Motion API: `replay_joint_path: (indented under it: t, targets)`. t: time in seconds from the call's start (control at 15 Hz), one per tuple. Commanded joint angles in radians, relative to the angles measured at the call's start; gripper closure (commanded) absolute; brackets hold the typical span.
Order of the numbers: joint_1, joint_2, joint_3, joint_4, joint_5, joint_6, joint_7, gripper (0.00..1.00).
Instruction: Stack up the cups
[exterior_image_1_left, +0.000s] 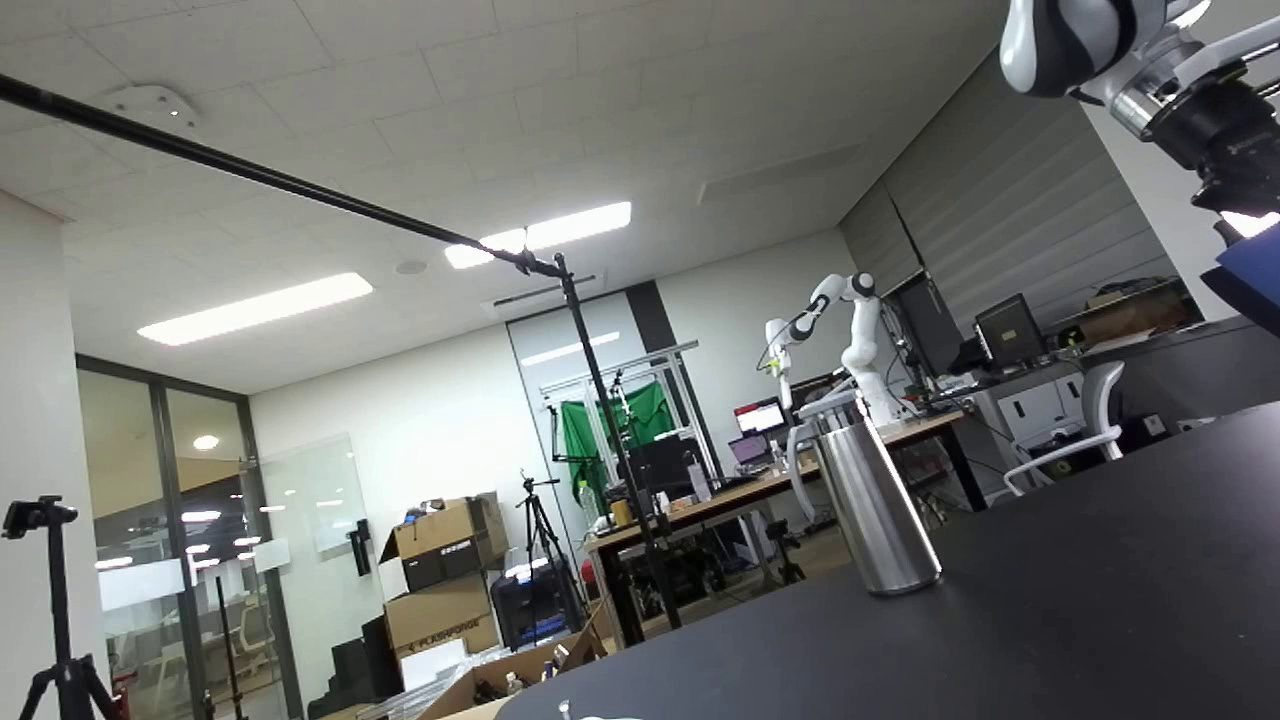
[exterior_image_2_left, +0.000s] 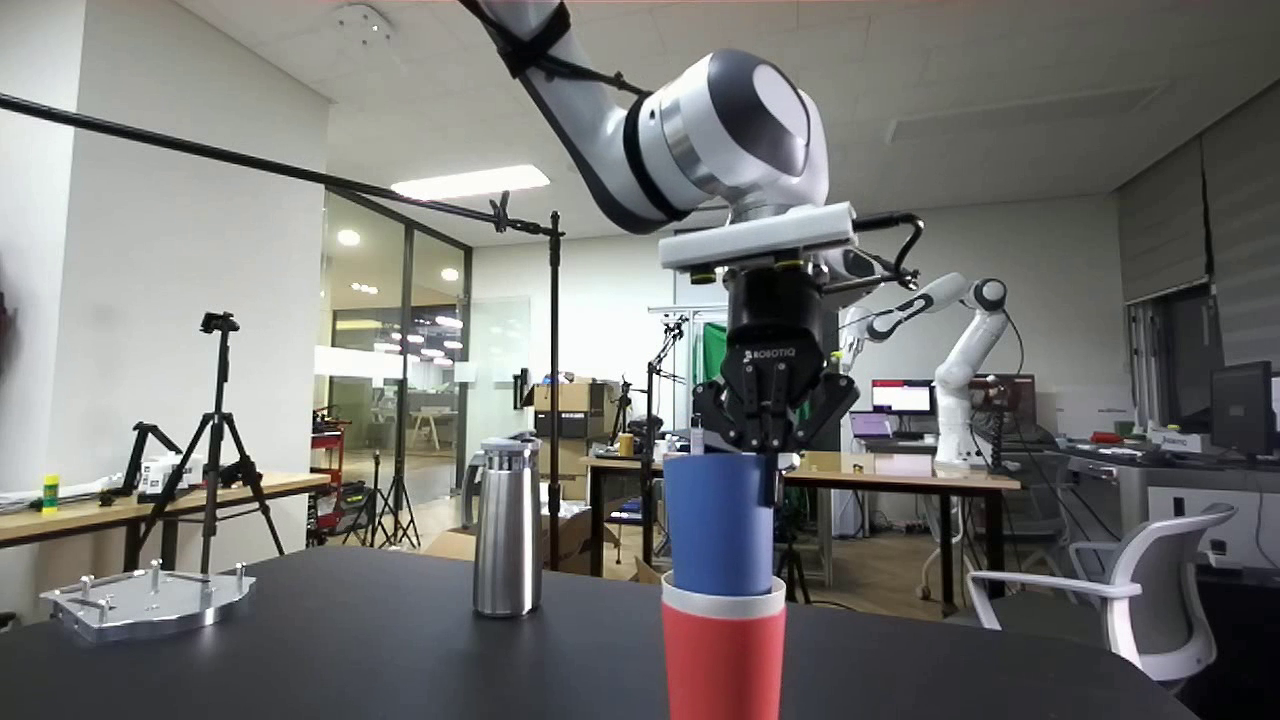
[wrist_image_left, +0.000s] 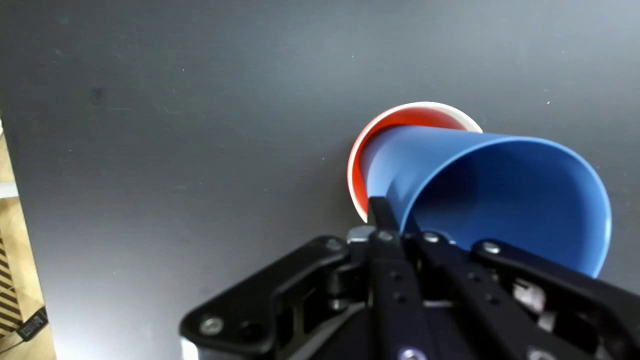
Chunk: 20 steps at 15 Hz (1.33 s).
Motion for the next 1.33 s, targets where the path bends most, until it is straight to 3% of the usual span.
replay_joint_path:
  t: [0.0, 0.87, 0.93, 1.0, 1.27]
  targets:
    - [-0.003, -0.03, -0.001, -0.069, 0.007, 0.055, 0.019, 0.99]
    - [0.003, -0.002, -0.01, -0.161, -0.021, 0.158, 0.049, 0.99]
    - [0.003, 0.001, -0.011, -0.164, -0.022, 0.158, 0.049, 0.97]
    - [0.004, -0.003, -0.011, -0.161, -0.023, 0.153, 0.051, 0.77]
    - [0.004, -0.015, -0.009, -0.157, -0.017, 0.138, 0.048, 0.53]
